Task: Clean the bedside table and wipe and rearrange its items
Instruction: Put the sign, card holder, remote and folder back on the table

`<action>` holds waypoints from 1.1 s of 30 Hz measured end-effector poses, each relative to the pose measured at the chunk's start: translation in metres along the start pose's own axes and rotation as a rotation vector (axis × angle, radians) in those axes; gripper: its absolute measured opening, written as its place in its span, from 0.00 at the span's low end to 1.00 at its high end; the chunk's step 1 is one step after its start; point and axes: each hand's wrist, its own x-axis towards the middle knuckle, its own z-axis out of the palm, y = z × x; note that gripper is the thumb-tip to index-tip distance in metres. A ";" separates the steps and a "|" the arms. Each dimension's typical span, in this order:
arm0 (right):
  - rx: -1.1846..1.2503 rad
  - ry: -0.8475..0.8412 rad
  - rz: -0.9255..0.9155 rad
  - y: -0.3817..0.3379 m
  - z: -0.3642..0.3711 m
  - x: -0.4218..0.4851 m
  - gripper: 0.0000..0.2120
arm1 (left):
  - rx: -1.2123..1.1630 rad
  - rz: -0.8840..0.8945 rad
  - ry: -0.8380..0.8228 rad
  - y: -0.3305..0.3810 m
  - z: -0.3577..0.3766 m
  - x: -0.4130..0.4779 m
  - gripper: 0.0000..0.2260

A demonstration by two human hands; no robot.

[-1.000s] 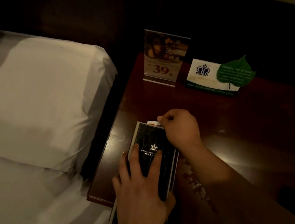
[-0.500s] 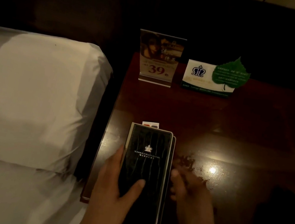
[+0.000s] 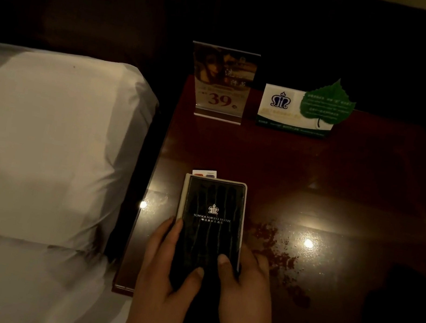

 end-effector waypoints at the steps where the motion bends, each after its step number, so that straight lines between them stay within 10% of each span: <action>1: 0.021 0.000 -0.002 -0.001 0.001 0.002 0.16 | -0.014 0.000 0.003 0.000 0.000 0.001 0.34; 13: 0.037 -0.005 -0.132 0.010 -0.001 0.012 0.22 | 0.267 -0.057 0.054 0.033 -0.025 0.134 0.10; 22: 0.117 0.025 -0.140 0.010 0.002 0.017 0.17 | -0.169 -0.221 0.072 0.022 -0.020 0.157 0.11; 33: 0.088 0.044 -0.183 0.007 0.003 0.015 0.20 | 0.010 -0.274 -0.028 0.033 -0.022 0.182 0.13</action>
